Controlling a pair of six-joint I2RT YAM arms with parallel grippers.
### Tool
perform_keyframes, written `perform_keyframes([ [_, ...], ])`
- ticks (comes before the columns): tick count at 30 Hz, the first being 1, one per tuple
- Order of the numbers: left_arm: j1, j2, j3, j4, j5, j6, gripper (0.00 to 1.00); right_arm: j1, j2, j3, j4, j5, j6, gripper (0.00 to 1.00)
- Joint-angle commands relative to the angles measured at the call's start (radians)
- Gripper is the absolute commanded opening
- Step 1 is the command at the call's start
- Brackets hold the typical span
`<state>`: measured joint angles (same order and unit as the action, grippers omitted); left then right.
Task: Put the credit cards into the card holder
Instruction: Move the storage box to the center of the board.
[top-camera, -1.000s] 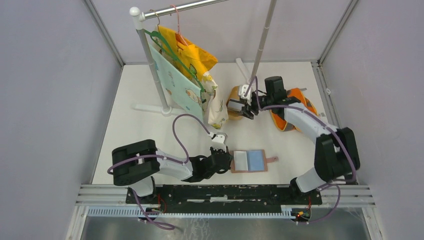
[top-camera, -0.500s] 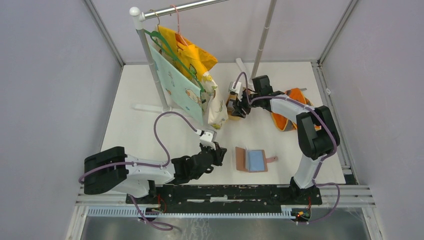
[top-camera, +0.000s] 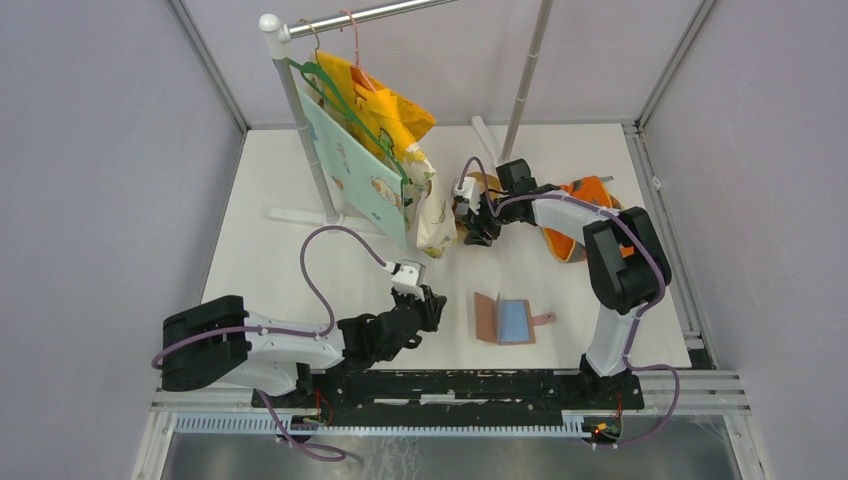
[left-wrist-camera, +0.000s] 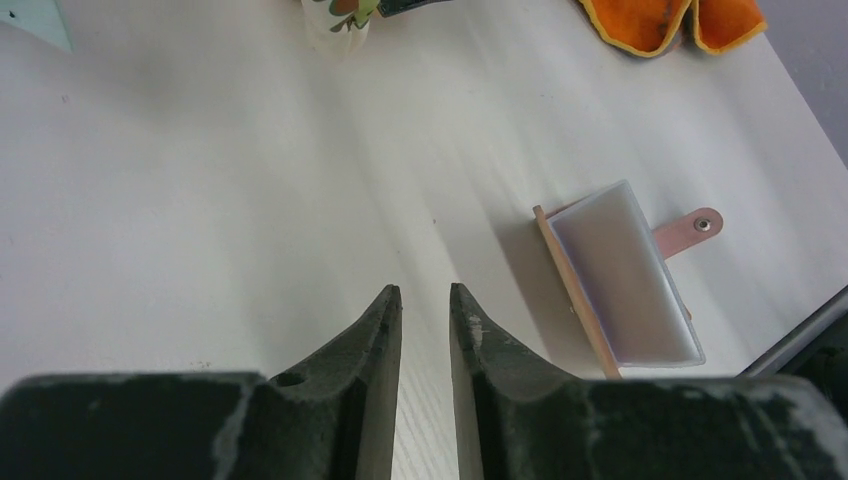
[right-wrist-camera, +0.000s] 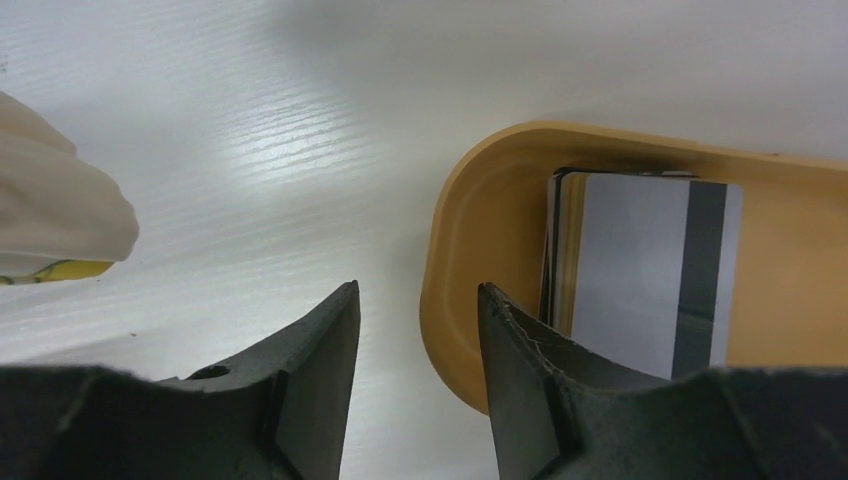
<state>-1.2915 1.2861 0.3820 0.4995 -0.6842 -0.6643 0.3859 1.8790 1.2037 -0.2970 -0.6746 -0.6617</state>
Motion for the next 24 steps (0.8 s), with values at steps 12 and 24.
perform_keyframes([
  [12,0.002,-0.043,-0.031,0.048,-0.038,0.002,0.33,0.077,-0.131,-0.140,-0.145,-0.077,-0.149,0.47],
  [24,0.002,-0.197,-0.160,0.122,-0.005,-0.068,0.40,0.224,-0.286,-0.313,-0.202,-0.207,-0.209,0.53],
])
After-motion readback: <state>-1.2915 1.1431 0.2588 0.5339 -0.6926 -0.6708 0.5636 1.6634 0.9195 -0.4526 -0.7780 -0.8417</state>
